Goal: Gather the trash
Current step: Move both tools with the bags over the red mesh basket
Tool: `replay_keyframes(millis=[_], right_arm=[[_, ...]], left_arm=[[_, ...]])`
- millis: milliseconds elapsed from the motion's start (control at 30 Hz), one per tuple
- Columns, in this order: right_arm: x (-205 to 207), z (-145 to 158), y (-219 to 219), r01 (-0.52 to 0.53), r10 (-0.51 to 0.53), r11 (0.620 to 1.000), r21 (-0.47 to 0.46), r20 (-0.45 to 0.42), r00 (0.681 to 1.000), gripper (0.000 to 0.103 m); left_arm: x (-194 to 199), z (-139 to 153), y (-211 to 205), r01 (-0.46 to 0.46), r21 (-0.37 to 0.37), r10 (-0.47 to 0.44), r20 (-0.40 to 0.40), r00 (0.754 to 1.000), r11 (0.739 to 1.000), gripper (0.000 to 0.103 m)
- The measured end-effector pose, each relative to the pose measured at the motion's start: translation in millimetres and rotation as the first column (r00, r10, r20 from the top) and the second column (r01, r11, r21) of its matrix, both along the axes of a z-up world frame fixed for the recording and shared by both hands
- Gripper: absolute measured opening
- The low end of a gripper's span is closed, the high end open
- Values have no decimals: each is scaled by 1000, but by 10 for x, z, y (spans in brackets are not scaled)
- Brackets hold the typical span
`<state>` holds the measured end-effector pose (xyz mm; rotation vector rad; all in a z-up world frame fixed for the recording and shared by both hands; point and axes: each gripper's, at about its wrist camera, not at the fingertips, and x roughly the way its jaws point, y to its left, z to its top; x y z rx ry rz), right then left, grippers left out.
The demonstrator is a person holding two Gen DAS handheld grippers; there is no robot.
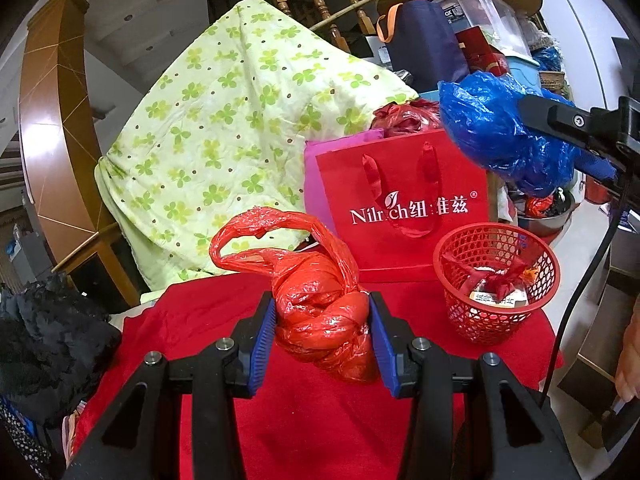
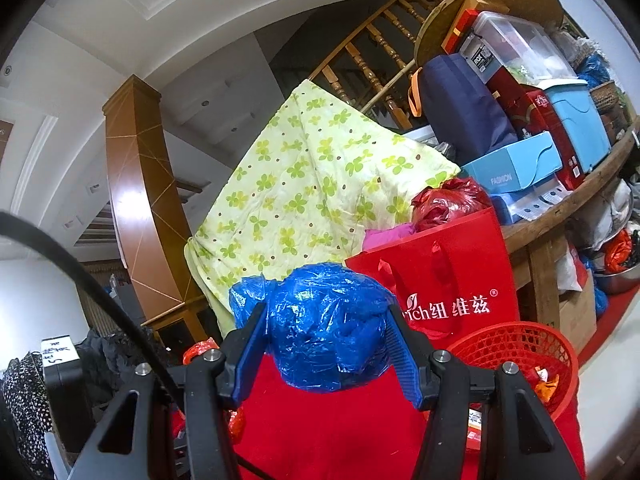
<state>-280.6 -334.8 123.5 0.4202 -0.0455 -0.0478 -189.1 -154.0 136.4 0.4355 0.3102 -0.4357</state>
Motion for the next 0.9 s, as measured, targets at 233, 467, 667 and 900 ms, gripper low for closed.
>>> replay_keyframes(millis=[233,467,667,900], right_arm=[[-81,-1,-34,10,-10,1000,2,7,1000,60],[-134,-20,-72,21,-21,1000,11,9,1000,60],[-164,-27,-120,27,-28,999,19,10,1000,60],[-185,-35,-172,34,-34,999,26,5,999,60]], left_arm=[[-57,11,-54,15,9,-15,8,1000,1000,47],[-83,-2,-122,30,20,-30,5,1000,999,47],[-96,-25,-178,42,30,-42,-1,999,999,47],[-106,-49,-250,52,40,-52,-5,999,998,47]])
